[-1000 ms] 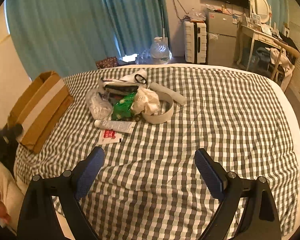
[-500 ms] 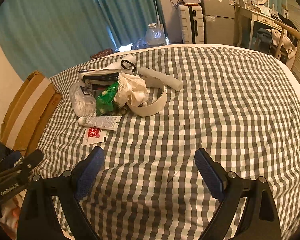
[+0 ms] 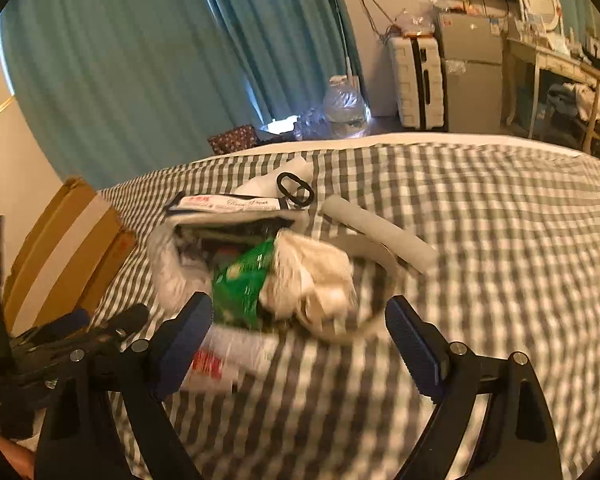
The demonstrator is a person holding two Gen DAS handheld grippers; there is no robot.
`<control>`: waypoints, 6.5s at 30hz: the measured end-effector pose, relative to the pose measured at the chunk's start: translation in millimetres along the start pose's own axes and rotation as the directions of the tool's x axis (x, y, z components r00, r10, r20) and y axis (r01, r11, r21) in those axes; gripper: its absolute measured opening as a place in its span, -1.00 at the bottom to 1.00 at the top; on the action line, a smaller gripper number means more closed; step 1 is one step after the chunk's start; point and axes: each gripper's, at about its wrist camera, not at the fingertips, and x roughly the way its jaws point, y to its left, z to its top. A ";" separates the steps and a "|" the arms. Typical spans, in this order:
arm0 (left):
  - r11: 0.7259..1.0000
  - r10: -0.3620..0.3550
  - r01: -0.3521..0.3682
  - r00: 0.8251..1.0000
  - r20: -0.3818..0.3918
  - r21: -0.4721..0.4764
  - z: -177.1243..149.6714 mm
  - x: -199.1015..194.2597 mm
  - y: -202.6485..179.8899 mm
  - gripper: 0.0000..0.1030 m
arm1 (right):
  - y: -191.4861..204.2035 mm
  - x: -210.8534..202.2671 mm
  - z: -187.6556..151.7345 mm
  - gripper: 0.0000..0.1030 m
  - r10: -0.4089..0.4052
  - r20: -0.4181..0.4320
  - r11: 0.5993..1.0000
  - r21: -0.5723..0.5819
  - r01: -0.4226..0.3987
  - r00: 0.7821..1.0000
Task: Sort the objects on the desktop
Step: 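Grasp the clear plastic cup with the left tool while the right tool grasps the lace cloth, then carry the cup and lace cloth to the cardboard box and release both, then grasp the white toothpaste tube with the left tool while the right tool grasps the tape roll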
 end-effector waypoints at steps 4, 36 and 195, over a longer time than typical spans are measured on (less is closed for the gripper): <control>0.999 -0.040 0.040 0.999 -0.015 -0.001 19.7 26.0 -0.7 1.00 | -3.7 41.0 4.6 0.03 -0.026 -0.079 1.000 0.002 0.026 0.997; 0.981 -0.195 0.191 0.969 -0.150 -0.041 -29.7 -32.9 65.4 0.22 | 12.1 -44.0 -23.2 -0.62 -0.042 -0.128 0.999 -0.025 0.039 0.991; 0.647 -0.231 0.369 0.929 -0.290 0.667 -35.9 -1.4 -126.5 0.33 | -97.5 -16.7 -36.4 0.59 -0.084 -0.150 0.956 0.266 0.122 0.985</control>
